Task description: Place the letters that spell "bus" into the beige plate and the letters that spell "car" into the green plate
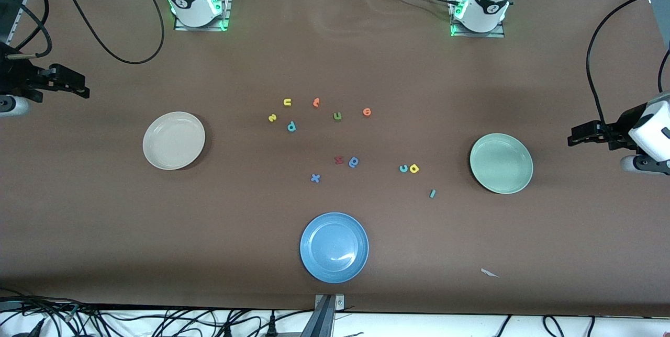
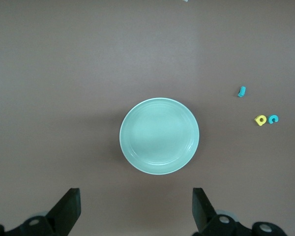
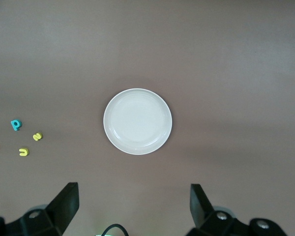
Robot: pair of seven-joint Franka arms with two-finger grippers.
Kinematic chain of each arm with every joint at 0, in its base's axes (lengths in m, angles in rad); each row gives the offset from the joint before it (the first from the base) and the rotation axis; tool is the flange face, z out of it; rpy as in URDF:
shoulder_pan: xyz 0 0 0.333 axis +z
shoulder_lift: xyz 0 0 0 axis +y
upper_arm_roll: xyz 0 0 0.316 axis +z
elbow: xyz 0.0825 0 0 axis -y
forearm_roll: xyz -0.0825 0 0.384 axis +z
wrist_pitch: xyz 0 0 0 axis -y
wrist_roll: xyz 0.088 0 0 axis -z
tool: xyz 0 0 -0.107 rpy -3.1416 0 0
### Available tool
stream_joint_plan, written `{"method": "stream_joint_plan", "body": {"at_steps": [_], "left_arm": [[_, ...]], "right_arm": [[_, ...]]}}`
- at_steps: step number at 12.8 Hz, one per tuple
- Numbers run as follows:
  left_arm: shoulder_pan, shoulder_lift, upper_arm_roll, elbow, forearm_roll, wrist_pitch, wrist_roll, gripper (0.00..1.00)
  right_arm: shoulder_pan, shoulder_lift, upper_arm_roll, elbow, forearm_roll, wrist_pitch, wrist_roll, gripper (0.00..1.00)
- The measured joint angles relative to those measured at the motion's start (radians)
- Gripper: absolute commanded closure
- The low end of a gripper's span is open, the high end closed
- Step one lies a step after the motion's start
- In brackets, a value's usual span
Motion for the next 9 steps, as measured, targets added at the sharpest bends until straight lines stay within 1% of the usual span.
{"method": "stream_joint_plan", "body": {"at_steps": [3,9], "left_arm": [[-0.001,-0.002,-0.001,0.035,0.016,-0.012,0.003,0.0],[-0.006,-0.003,-0.004,0.039,0.018,-0.015,0.004,0.0]], "right_arm": [[-0.002,0.002,-0.004,0.0,0.0,0.0,0.001,0.0],[-0.002,0.004,-0.007,0.0,0.0,-0.001,0.002,0.0]]}}
